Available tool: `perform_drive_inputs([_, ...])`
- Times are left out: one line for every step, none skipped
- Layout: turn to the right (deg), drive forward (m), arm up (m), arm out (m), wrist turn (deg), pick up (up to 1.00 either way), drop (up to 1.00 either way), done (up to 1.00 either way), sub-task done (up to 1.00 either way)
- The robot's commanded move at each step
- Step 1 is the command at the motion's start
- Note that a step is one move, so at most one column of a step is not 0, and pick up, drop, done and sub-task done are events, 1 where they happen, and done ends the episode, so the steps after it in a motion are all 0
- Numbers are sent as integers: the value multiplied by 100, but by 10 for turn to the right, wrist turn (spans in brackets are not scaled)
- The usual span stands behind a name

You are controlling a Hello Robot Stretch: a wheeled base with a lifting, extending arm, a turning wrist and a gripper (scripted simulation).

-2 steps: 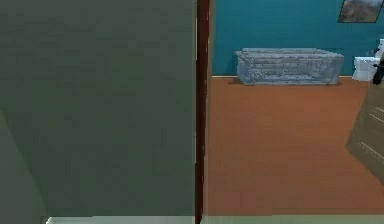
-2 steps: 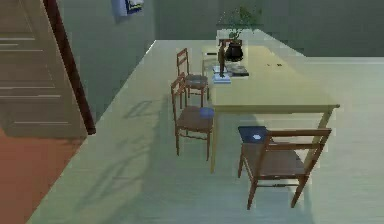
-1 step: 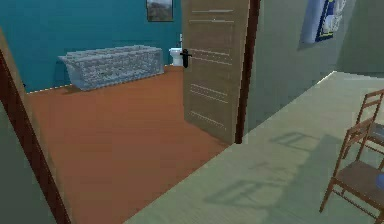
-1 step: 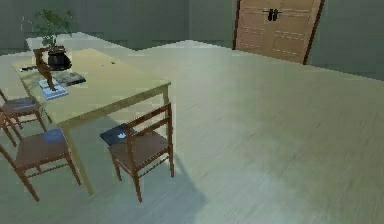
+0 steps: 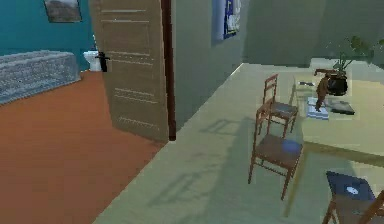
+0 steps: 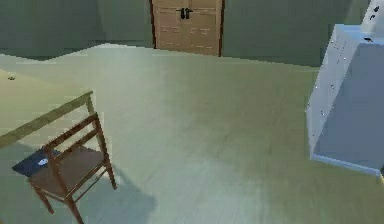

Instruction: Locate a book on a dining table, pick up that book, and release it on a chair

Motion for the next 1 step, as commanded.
perform_drive_inputs([0, 100, 0, 0, 0, 0, 0, 0, 0])
